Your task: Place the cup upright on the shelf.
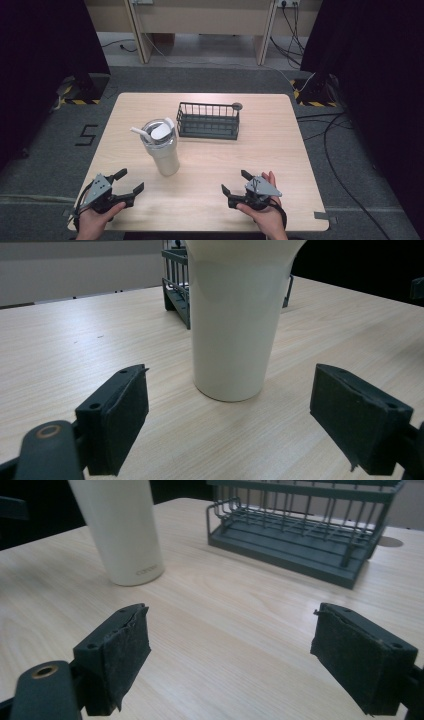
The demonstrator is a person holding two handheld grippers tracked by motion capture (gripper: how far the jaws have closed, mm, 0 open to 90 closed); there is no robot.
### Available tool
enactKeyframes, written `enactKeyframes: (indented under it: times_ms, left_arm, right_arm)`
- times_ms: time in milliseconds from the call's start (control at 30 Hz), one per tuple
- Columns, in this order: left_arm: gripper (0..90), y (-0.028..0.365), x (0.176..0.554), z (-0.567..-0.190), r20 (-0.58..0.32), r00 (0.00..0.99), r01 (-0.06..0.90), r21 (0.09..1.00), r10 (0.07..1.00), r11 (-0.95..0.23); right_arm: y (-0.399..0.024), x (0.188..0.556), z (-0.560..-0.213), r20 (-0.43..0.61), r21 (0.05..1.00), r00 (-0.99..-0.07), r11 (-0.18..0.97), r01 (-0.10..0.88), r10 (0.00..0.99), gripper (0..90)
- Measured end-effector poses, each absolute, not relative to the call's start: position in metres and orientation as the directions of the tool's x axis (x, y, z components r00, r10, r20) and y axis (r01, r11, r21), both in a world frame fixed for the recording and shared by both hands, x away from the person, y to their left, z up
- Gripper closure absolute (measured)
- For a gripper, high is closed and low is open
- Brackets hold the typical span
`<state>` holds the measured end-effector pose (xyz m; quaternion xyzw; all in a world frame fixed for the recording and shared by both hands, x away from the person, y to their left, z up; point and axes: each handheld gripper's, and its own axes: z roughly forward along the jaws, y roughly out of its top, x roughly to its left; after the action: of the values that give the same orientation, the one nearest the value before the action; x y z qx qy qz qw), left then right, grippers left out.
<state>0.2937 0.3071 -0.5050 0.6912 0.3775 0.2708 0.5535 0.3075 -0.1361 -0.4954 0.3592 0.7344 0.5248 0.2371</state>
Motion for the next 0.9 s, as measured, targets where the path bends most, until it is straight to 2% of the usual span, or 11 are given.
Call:
enactKeyframes:
  times_ms: [400, 900]
  left_arm:
    - [15.1, 0.308, 0.293, -0.505, -0.043, 0.566, 0.219, 0.971, 0.823, -0.1]
    - [15.1, 0.307, 0.293, -0.504, -0.044, 0.571, 0.215, 0.972, 0.82, -0.098]
  right_arm:
    - [-0.11, 0.314, -0.485, 0.017, 0.948, -0.69, 0.208, 0.241, 0.724, 15.3]
    - [-0.068, 0.341, -0.474, 0.014, 0.952, -0.74, 0.217, 0.215, 0.672, 15.2]
